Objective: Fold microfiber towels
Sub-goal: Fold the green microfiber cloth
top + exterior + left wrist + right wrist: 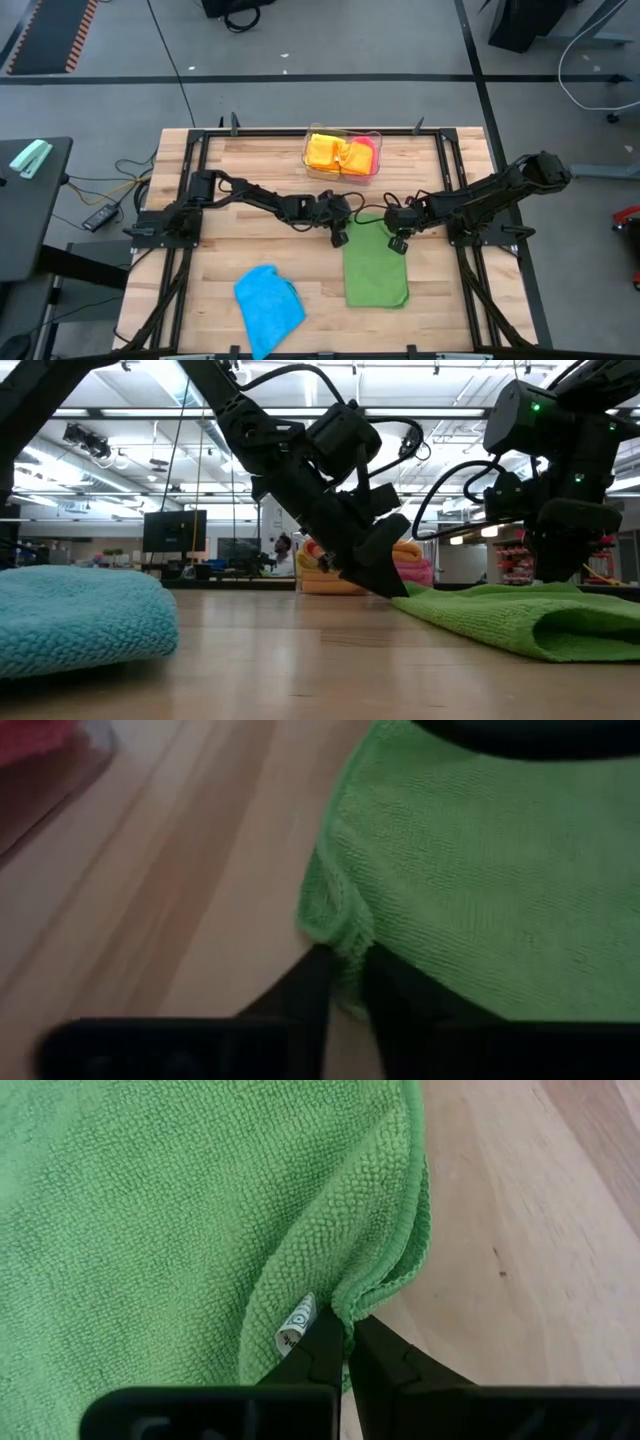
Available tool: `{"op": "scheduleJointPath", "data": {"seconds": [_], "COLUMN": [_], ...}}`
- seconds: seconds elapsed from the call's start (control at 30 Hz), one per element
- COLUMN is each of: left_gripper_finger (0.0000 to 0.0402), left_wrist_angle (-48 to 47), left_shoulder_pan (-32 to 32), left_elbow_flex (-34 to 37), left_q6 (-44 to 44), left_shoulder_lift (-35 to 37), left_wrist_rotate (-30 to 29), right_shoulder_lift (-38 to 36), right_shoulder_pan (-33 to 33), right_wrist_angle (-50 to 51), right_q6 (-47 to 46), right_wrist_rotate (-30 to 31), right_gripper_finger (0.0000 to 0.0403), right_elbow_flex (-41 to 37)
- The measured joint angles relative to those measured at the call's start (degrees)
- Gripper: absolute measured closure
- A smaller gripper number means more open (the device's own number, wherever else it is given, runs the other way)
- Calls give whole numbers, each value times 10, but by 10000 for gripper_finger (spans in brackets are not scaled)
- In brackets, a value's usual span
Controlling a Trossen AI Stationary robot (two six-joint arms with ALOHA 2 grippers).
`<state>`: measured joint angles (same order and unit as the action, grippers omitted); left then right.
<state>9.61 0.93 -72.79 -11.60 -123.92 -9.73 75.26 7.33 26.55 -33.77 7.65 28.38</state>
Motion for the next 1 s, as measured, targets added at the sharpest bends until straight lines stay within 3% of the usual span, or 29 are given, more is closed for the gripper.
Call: {"op": "scheduleJointPath", "data": {"seconds": [0.07,0.13,0.5,0.8,1.0], "left_gripper_finger": [371,389,388,394,375], "left_wrist_angle": [0,0,-12,-37,-45], "left_shoulder_pan": [2,3,-22,-53,-83], "left_elbow_flex": [0,0,0,0,0], "left_q6": [6,8,63,108,141], "left_shoulder_lift": [0,0,40,68,82], "left_wrist_rotate": [1,0,-1,-1,-3], "right_shoulder_lift": [0,-3,-78,-128,-148], "right_shoulder_pan": [0,0,65,111,155], "right_wrist_angle": [0,0,7,9,27], "right_q6": [6,8,20,48,83], "right_wrist_rotate": [-2,-4,-15,18,47], "right_gripper_finger": [387,387,388,388,389], "right_elbow_flex": [0,0,-2,-1,0]}}
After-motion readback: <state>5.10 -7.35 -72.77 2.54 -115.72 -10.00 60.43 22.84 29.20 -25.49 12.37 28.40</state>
